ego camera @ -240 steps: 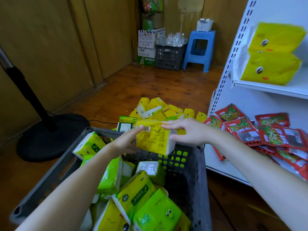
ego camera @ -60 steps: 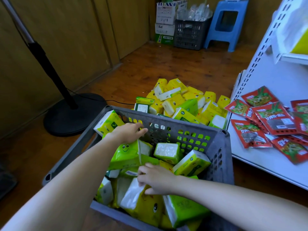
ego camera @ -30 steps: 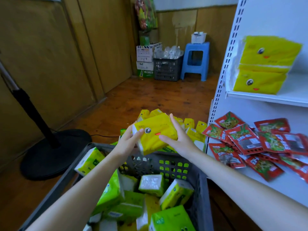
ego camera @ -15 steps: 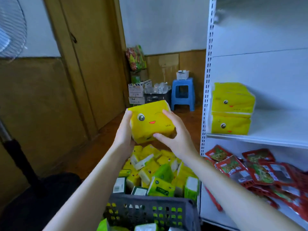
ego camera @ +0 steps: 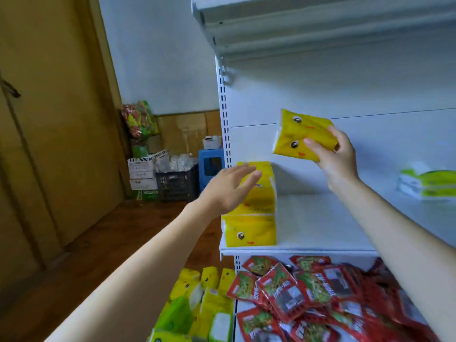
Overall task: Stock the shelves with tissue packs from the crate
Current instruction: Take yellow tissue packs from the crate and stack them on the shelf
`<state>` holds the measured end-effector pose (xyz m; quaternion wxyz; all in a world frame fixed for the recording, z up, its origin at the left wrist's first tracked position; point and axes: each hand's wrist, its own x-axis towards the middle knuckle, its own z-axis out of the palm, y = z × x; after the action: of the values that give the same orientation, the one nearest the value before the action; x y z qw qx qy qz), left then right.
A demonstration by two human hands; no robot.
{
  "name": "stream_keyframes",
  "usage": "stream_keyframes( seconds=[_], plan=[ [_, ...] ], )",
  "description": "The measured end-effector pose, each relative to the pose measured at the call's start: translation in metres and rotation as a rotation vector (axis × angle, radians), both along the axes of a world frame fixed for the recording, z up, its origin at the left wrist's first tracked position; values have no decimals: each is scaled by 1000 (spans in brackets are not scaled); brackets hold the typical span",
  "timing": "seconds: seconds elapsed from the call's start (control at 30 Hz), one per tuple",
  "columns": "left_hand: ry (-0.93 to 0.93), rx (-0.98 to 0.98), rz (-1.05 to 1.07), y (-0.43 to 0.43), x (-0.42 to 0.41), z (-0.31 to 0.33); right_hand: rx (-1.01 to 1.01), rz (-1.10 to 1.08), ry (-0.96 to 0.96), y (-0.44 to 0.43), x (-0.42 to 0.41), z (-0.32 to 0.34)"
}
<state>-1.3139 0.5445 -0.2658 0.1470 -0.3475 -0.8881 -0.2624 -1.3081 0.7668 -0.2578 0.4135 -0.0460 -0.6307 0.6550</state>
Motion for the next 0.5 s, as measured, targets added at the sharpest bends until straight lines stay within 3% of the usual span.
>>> stream_keyframes(
  seconds=[0.2, 0.33, 0.5],
  plan=[
    [89, -328, 151, 38, -16, -15, 99, -80, -389, 61, -43, -72],
    [147, -361, 191, 41, -18, -24, 331, -25, -571, 50, -70, -101],
    [185, -387, 179, 42, -15, -29, 401, -67, -635, 47, -101, -109]
  ],
)
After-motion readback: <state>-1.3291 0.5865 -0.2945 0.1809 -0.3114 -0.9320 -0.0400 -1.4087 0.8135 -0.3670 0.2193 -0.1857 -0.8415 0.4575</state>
